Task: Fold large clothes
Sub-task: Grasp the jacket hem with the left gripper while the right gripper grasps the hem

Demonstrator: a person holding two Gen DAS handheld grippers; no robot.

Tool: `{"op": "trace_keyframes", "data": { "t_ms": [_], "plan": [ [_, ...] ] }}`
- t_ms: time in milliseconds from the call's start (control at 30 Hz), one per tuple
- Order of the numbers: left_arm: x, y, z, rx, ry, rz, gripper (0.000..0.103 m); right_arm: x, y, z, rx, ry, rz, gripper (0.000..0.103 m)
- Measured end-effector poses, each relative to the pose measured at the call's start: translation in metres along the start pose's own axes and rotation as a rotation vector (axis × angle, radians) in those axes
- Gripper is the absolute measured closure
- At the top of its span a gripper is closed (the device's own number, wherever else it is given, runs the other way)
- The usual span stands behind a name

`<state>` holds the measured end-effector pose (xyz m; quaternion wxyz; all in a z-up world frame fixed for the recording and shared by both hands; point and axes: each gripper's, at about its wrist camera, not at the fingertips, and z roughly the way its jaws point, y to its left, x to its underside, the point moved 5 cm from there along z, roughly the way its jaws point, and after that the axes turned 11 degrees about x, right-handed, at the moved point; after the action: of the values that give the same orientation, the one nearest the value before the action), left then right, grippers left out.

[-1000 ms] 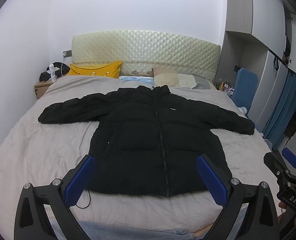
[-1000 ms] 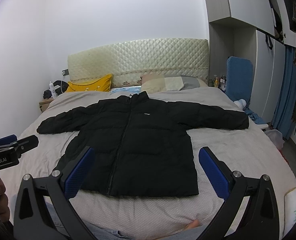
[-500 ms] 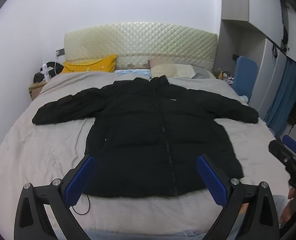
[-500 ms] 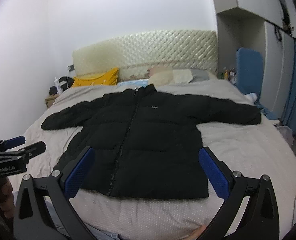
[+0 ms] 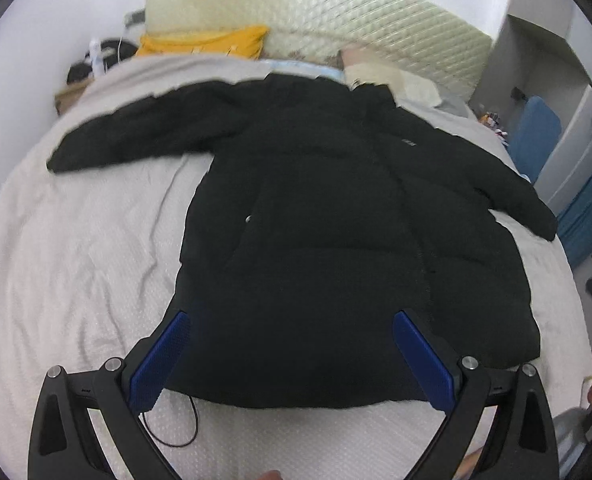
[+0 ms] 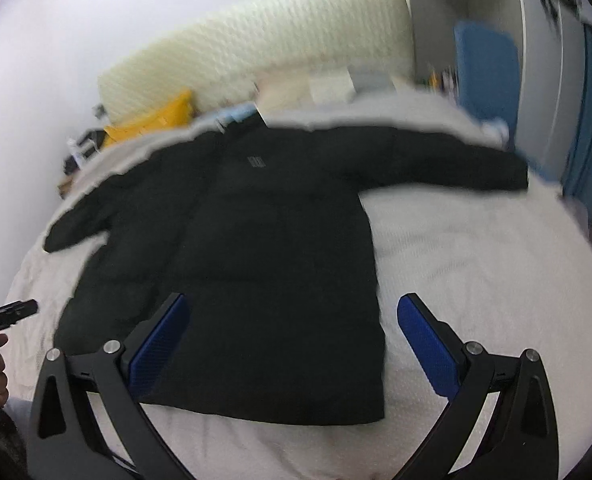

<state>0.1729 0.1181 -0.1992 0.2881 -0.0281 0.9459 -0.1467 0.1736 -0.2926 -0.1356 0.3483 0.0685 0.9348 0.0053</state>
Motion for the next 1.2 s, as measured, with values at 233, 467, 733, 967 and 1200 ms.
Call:
{"op": "trace_keyframes", "data": {
  "t_ms": [233, 467, 733, 967, 1200],
  "plan": [
    [-0.013, 0.057, 0.037, 0.014, 0.093, -0.119, 0.001, 0.003, -0.026, 0.069, -0.031, 0.236, 0.028, 0.000],
    [-0.011, 0.117, 0.058, 0.032, 0.112, -0.294, 0.001, 0.027, -0.045, 0.113, -0.089, 0.395, 0.134, 0.001],
    [0.002, 0.143, 0.103, 0.085, 0.195, -0.378, 0.003, 0.055, -0.032, 0.148, -0.124, 0.561, 0.141, 0.001],
    [0.009, 0.130, 0.118, 0.236, 0.218, -0.423, 0.022, 0.056, -0.007, 0.140, -0.239, 0.560, 0.097, 0.028],
    [0.009, 0.112, 0.100, 0.260, 0.177, -0.379, 0.074, 0.043, 0.010, 0.112, -0.254, 0.473, 0.002, 0.085]
  ]
}}
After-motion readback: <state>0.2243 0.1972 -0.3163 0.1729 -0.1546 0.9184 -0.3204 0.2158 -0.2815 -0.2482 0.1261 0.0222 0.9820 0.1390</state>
